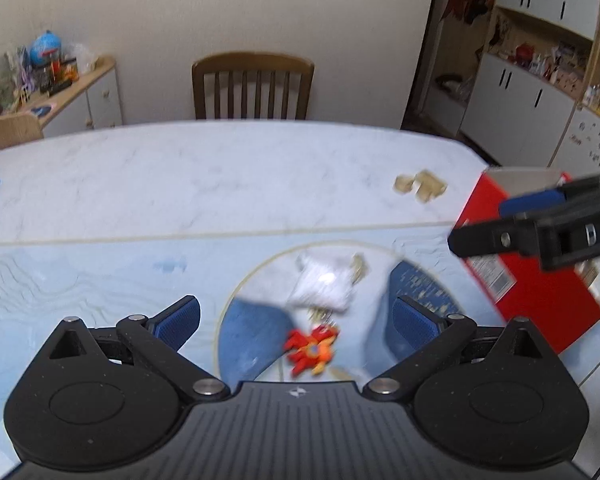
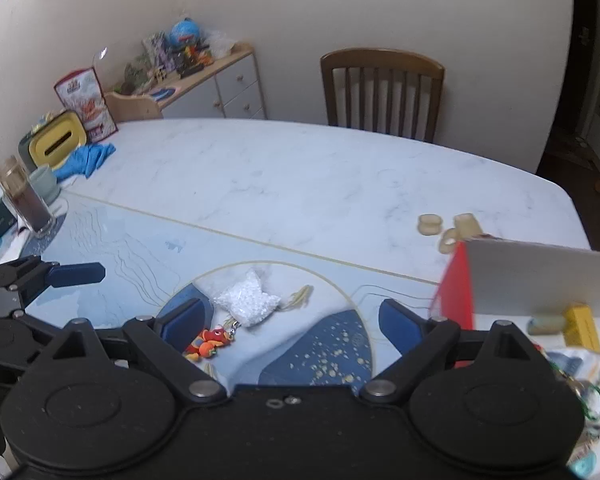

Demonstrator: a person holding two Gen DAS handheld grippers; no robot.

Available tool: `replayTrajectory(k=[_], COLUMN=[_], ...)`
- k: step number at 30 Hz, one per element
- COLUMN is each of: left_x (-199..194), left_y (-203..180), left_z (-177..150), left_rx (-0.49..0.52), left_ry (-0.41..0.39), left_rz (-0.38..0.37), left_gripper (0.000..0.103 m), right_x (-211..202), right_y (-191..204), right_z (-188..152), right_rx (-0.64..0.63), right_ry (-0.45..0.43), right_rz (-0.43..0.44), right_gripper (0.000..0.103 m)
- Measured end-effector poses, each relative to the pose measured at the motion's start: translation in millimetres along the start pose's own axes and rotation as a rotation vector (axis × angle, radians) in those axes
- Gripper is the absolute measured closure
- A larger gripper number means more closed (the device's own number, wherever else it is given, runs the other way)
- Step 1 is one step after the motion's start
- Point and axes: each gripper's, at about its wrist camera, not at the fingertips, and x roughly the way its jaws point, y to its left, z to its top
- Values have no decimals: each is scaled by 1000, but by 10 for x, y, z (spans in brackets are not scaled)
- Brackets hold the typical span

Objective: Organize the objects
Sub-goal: 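Move both tools back from the shoebox toward the keychain and bead bag, then grasp the red dragon keychain with left tool while right tool grasps the white bead bag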

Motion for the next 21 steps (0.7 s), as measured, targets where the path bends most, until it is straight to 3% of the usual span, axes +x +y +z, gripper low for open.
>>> replayTrajectory(k=[13,21], left_x=[454,608], left_y=[86,12], left_z=[-250,-312], left_rx=[22,20], left_ry=[84,91], left_rz=[-14,-14], left_gripper=[0,0], right_x=[777,1053], right_y=[110,195], right_z=[65,83], right_rx=[-10,-52], right_ry=[165,213], right_rz=[-14,-3], right_gripper=[10,11])
